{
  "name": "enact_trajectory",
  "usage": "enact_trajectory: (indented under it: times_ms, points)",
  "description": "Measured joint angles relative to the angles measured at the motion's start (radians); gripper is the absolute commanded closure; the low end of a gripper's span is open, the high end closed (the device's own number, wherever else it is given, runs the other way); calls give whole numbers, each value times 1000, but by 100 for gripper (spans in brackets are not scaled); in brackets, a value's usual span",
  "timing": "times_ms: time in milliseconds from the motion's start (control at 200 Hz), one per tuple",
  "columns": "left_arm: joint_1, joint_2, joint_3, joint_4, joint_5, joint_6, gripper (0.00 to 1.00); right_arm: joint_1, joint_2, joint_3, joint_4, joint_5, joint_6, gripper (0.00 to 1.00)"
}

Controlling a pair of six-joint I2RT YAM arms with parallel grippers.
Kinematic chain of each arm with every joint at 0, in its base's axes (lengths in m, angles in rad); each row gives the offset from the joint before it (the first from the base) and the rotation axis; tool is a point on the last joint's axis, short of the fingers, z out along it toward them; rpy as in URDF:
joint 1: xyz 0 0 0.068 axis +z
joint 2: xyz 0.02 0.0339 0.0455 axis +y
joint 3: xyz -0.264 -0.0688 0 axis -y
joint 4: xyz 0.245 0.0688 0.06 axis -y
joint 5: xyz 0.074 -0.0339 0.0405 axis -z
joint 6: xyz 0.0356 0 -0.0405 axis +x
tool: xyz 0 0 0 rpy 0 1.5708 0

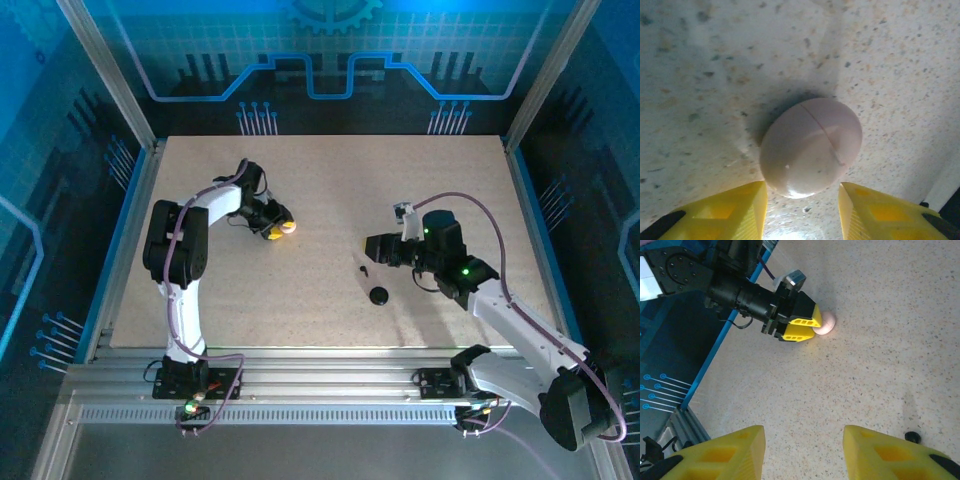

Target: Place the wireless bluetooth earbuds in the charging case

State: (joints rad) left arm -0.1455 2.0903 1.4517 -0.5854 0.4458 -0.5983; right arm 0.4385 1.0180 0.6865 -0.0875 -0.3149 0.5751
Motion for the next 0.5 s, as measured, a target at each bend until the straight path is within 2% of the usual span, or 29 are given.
enact_trajectory:
  times_ms: [295, 500]
  points:
    - [13, -28, -1, -81, -54, 29, 55, 0, 0, 50, -148, 41, -27, 54]
    - [-5, -214, -35, -128, -144, 76, 55, 0, 18, 154, -333, 72, -70, 53]
